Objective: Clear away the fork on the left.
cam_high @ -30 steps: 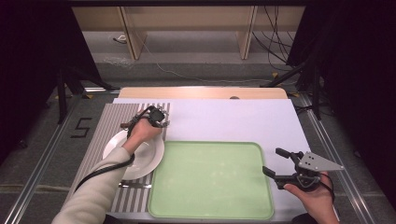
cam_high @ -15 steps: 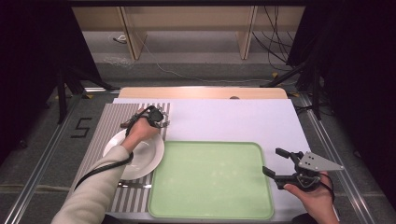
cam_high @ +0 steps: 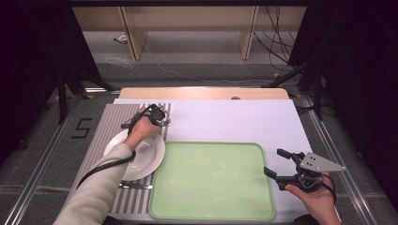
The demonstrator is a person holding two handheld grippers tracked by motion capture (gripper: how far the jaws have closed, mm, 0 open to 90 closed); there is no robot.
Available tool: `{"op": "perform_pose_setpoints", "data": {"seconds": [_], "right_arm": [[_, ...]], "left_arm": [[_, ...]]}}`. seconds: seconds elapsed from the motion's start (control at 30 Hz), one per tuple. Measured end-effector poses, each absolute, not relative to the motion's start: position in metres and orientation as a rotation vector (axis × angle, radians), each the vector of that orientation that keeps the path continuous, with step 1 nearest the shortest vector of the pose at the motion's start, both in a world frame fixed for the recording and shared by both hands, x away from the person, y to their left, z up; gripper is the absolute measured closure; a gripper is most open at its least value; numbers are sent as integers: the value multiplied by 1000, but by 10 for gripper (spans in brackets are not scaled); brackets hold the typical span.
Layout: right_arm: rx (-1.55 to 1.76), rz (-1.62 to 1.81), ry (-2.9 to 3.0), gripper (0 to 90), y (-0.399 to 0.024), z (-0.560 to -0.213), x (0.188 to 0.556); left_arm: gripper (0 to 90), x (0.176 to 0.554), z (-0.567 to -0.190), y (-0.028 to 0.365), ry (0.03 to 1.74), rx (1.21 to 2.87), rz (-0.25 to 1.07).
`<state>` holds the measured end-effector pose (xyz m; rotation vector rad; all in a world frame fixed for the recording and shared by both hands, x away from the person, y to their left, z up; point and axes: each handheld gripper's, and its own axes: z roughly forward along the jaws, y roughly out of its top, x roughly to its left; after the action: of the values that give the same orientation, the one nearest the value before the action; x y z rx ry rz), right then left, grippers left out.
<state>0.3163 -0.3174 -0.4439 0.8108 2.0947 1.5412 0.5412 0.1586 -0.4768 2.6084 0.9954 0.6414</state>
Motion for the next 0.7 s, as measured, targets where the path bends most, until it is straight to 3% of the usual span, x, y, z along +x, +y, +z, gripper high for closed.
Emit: {"op": "perform_pose_setpoints", "data": {"seconds": [0.7], "right_arm": [[812, 1542, 2096, 161, -318, -444, 317]], "left_arm": [[895, 556, -477, 156, 1042, 2597, 670]]}}
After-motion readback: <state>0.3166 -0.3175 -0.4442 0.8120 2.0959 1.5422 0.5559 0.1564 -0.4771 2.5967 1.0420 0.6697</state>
